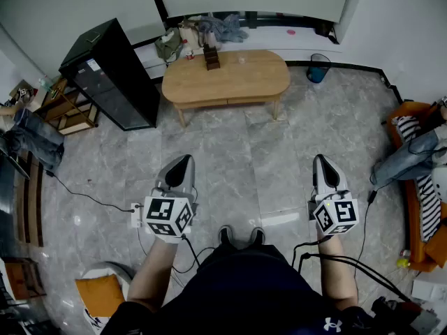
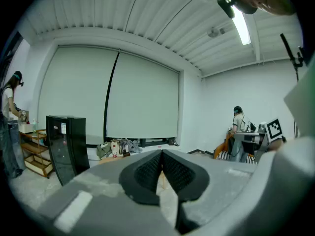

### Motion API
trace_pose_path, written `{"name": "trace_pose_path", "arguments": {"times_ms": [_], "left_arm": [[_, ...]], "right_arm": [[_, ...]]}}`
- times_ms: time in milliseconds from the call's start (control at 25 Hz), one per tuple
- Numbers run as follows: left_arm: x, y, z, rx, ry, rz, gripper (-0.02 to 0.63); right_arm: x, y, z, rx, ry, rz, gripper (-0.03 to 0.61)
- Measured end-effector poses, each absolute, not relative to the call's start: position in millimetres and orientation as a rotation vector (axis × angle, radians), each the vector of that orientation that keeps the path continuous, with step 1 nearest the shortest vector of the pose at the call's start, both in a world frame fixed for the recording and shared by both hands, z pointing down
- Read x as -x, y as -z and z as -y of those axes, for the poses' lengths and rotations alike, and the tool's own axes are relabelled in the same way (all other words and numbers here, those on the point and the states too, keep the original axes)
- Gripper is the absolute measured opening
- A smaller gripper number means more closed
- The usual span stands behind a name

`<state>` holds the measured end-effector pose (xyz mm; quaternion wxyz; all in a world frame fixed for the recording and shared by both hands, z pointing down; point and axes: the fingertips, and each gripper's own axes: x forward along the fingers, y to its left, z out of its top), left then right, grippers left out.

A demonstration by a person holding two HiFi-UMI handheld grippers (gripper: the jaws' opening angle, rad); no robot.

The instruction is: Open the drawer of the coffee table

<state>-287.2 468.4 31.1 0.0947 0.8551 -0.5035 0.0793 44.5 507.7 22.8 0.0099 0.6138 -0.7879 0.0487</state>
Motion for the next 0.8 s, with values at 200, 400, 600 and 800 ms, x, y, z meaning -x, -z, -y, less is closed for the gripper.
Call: {"name": "trace_pose_path", "arguments": {"times_ms": [200, 400, 600, 800], "left_arm": [[293.8, -30.6, -466.5, -2.552, -0.234, 1.484, 0.003], [297.6, -31.9, -461.2, -2.558, -0.210, 1.467, 0.003], [303.7, -34.4, -454.4, -2.571, -0.184, 1.429, 0.003], [312.8, -42.8, -447.9, -2.610, -0.185, 1.377, 0.003]], "right_arm": [[-35.8, -22.8, -509.1, -1.927, -0.137, 2.446, 0.002], [-33.3, -23.8, -508.3, -1.957, -0.152, 2.437, 0.002], [-28.1, -18.7, -507.9, -2.015, -0.148, 2.406, 0.003], [-17.4, -21.6, -510.9, -2.078, -0.147, 2.347, 0.003]]}}
